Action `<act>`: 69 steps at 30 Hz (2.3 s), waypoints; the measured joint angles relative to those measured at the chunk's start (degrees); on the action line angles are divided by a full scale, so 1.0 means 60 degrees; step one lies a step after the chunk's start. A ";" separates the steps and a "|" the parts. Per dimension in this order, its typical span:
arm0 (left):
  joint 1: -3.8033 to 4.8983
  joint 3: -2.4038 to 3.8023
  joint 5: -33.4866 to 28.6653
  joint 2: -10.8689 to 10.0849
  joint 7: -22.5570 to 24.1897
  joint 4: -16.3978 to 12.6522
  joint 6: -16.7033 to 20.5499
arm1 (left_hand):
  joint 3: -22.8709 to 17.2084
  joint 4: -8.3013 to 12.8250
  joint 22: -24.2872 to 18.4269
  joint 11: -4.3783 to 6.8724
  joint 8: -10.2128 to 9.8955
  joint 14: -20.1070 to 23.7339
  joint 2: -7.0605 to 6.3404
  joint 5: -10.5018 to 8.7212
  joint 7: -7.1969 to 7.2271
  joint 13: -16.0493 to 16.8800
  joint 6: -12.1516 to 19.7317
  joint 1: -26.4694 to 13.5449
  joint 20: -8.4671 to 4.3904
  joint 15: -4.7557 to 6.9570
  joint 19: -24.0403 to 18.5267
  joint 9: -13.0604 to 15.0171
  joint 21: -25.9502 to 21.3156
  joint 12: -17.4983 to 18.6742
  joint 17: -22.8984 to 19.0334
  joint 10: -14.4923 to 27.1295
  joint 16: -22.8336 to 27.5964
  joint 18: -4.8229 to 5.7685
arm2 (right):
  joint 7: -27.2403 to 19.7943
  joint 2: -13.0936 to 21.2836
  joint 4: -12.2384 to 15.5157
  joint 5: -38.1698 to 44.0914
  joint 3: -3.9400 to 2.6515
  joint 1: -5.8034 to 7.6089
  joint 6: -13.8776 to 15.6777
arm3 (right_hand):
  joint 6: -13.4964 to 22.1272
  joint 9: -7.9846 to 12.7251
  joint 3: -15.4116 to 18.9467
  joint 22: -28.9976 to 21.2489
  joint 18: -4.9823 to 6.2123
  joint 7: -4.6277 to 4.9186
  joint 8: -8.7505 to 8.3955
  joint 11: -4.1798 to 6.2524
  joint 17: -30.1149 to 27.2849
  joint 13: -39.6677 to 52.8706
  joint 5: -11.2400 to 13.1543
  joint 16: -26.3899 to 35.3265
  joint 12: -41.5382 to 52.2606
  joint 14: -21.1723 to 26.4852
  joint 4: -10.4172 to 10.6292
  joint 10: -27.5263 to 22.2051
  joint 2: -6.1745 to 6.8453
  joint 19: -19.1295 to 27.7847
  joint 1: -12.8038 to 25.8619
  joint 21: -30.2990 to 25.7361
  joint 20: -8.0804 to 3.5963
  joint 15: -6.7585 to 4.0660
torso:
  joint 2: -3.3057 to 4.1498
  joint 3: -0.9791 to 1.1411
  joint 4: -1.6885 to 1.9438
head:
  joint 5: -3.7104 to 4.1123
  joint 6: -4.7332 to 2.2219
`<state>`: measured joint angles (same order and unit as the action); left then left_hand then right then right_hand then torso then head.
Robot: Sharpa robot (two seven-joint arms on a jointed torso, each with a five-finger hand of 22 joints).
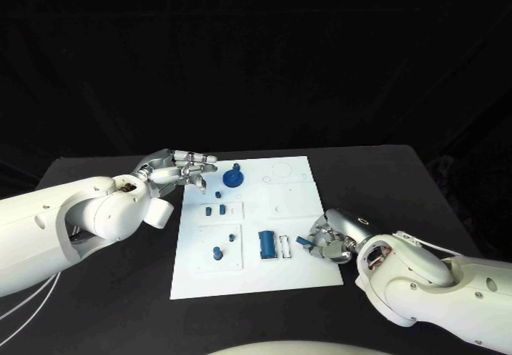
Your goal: Assemble the parts on the task board
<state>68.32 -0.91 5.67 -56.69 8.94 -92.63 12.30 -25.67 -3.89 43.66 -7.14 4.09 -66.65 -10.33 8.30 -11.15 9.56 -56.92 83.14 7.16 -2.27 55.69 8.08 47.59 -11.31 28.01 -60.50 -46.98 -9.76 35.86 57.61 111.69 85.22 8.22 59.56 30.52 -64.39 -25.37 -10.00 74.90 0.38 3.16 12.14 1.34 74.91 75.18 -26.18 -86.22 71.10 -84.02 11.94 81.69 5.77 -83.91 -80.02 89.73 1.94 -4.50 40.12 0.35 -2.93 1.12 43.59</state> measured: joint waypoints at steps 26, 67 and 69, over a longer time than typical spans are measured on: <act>0.0000 0.0000 0.0000 -0.0010 0.0002 -0.0032 -0.0004 | 0.0027 0.0027 -0.0010 0.0000 0.0000 0.0000 0.0000 0.0000 0.0000 0.0000 0.0000 0.0000 0.0000 0.0000 0.0000 -0.0002 0.0001 0.0000 -0.0011 0.0000 0.0000 0.0000 | -0.0450 -0.1054 -0.0747 -0.2035 -0.0013 0.0003 0.0041 | -0.0074 -0.0189 -0.0166 0.0006 0.0000 -0.0071 0.0158 0.0017 0.0006 -0.0041 -0.0408 -0.0036 0.0170 0.0000 0.0519 0.0154 0.0131 0.0000 0.1474 0.0000 0.0000 -0.0001 | 0.0008 0.0008 -0.0005 | -0.0038 0.0034; 0.0001 0.0000 -0.0001 -0.0029 -0.0016 -0.0013 -0.0019 | 0.0026 0.0026 -0.0008 0.0000 0.0000 0.0000 0.0000 0.0000 0.0000 0.0000 0.0000 0.0000 0.0000 0.0000 0.0000 0.0000 0.0001 0.0000 -0.0008 0.0000 0.0000 0.0000 | -0.0442 -0.0621 -0.0311 -0.1599 0.0002 -0.0033 -0.0305 | -0.0139 -0.0232 0.1442 0.0002 0.0000 -0.0072 0.0228 -0.0009 0.0002 -0.0045 0.0573 -0.0036 0.0247 0.0000 0.0778 0.0178 -0.0016 0.0000 0.2769 0.0000 0.0000 -0.0001 | 0.0000 0.0014 -0.0017 | -0.0087 0.0050; 0.0001 0.0000 -0.0001 -0.0029 -0.0016 -0.0012 -0.0020 | 0.0026 0.0026 -0.0008 0.0000 0.0000 0.0000 0.0000 0.0000 0.0000 0.0000 0.0000 0.0000 0.0000 -0.0001 0.0000 0.0000 0.0001 0.0000 -0.0008 0.0000 0.0000 0.0000 | -0.0443 -0.0579 -0.0307 -0.1551 0.0001 -0.0033 -0.0305 | -0.0139 -0.0233 0.1469 0.0002 0.0000 -0.0072 0.0228 -0.0009 0.0002 -0.0045 0.0500 -0.0036 0.0247 0.0000 0.0750 0.0178 -0.0016 0.0000 0.2769 0.0000 0.0000 -0.0001 | 0.0000 0.0013 -0.0017 | -0.0073 0.0046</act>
<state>68.33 -0.91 5.67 -56.87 8.84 -92.70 12.18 -25.51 -3.73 43.61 -7.14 4.09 -66.65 -10.33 8.30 -11.15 9.56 -56.92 83.14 7.16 -2.27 55.69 8.08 47.60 -11.31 27.96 -60.51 -46.98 -9.76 33.20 54.13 109.85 75.91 8.23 59.36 28.69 -65.22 -26.77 -1.19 74.91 0.38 2.73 13.50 1.28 74.92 74.91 -23.18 -86.43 72.58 -84.02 16.44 82.75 5.67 -83.91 -63.41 89.73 1.94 -4.51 40.12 0.42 -3.03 0.68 43.87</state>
